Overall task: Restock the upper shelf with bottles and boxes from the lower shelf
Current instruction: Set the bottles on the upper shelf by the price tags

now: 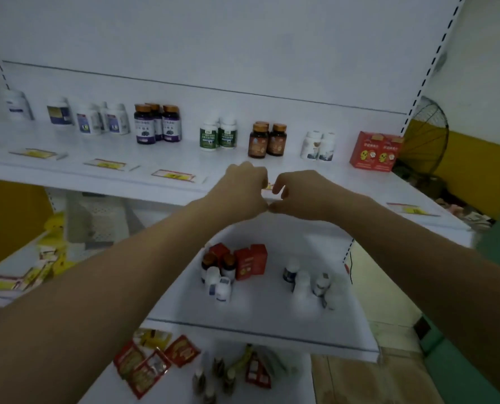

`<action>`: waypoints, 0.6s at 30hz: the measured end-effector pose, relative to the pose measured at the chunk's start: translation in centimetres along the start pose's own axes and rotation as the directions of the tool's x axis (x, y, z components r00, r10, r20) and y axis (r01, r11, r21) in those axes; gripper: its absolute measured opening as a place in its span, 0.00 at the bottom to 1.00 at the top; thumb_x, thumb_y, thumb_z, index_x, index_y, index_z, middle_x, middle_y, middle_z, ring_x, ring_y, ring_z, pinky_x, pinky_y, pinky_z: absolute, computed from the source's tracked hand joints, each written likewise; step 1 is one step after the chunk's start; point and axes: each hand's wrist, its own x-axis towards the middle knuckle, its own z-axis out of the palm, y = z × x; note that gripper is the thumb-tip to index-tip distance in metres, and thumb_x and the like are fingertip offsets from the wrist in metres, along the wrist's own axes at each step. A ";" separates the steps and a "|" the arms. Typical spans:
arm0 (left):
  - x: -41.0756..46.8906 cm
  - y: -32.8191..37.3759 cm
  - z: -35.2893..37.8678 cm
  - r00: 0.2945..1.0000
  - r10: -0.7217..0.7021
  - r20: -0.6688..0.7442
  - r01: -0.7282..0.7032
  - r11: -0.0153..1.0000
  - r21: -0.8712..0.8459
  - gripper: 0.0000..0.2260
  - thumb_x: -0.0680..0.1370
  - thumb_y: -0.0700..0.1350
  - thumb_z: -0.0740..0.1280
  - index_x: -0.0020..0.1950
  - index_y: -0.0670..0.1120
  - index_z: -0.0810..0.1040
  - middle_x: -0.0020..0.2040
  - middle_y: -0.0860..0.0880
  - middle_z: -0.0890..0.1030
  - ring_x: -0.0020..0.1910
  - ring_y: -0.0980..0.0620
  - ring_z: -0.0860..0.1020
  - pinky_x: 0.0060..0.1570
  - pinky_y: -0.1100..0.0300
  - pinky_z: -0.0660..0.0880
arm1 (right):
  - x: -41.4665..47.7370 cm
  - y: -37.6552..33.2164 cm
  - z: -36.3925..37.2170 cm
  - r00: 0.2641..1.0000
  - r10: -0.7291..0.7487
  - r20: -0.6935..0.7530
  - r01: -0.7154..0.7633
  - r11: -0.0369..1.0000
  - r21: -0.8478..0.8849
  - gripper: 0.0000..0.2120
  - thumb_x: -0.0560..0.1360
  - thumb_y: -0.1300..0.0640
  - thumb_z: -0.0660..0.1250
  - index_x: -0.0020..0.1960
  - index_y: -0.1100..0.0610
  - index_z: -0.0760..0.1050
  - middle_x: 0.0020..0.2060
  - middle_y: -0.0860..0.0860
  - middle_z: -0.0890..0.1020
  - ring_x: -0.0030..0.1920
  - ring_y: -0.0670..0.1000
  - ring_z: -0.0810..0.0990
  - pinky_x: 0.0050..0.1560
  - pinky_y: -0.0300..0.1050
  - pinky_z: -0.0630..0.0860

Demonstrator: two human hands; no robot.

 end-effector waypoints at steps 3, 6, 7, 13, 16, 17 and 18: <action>-3.3 1.0 3.5 0.995 -0.022 0.097 0.028 0.998 -0.059 0.17 0.74 0.46 0.68 0.61 0.42 0.75 0.59 0.43 0.74 0.57 0.44 0.74 0.55 0.56 0.71 | -2.8 0.7 3.6 0.992 0.030 0.119 -0.037 0.998 0.056 0.23 0.75 0.49 0.66 0.67 0.57 0.70 0.62 0.54 0.76 0.61 0.53 0.75 0.58 0.42 0.70; -5.9 -0.2 7.1 0.963 -0.117 0.245 0.131 0.990 -0.044 0.14 0.73 0.42 0.68 0.57 0.41 0.76 0.55 0.42 0.77 0.53 0.44 0.77 0.48 0.57 0.72 | -4.5 1.5 6.8 0.977 0.072 0.199 -0.096 0.989 0.112 0.20 0.76 0.53 0.66 0.65 0.60 0.72 0.60 0.56 0.78 0.59 0.55 0.76 0.59 0.46 0.72; -6.6 -0.9 8.1 0.945 -0.145 0.294 0.158 0.987 -0.022 0.13 0.72 0.42 0.68 0.56 0.40 0.76 0.54 0.42 0.77 0.53 0.43 0.77 0.45 0.58 0.72 | -4.8 1.8 7.9 0.972 0.080 0.222 -0.112 0.984 0.136 0.20 0.76 0.53 0.66 0.65 0.61 0.72 0.60 0.57 0.78 0.59 0.56 0.76 0.58 0.46 0.72; -8.9 -8.1 13.1 0.813 -0.337 0.475 0.363 0.931 0.040 0.22 0.76 0.42 0.67 0.68 0.41 0.68 0.64 0.40 0.71 0.62 0.43 0.72 0.56 0.59 0.70 | -3.5 2.4 15.3 0.919 0.115 0.378 -0.218 0.946 0.241 0.31 0.75 0.52 0.68 0.74 0.57 0.59 0.68 0.56 0.70 0.65 0.55 0.71 0.56 0.40 0.69; -8.7 -11.5 15.3 0.782 -0.377 0.496 0.424 0.905 0.019 0.25 0.75 0.43 0.68 0.69 0.42 0.65 0.65 0.40 0.69 0.63 0.43 0.71 0.59 0.57 0.70 | -0.7 2.2 18.2 0.904 0.140 0.403 -0.254 0.935 0.245 0.33 0.75 0.52 0.67 0.75 0.56 0.56 0.68 0.57 0.69 0.66 0.56 0.70 0.60 0.40 0.69; -8.4 -12.5 16.1 0.778 -0.376 0.503 0.434 0.901 0.002 0.25 0.75 0.43 0.68 0.70 0.41 0.65 0.65 0.40 0.69 0.64 0.43 0.71 0.60 0.57 0.70 | 0.6 2.2 19.1 0.903 0.153 0.401 -0.265 0.933 0.242 0.33 0.75 0.53 0.67 0.75 0.56 0.56 0.68 0.58 0.69 0.65 0.56 0.71 0.60 0.42 0.70; -8.1 -13.4 16.9 0.772 -0.372 0.515 0.443 0.896 -0.016 0.26 0.75 0.43 0.68 0.70 0.41 0.64 0.65 0.40 0.69 0.64 0.43 0.71 0.60 0.57 0.69 | 1.8 2.1 19.9 0.901 0.167 0.400 -0.277 0.932 0.235 0.33 0.75 0.53 0.67 0.75 0.56 0.56 0.67 0.58 0.70 0.64 0.56 0.72 0.60 0.43 0.72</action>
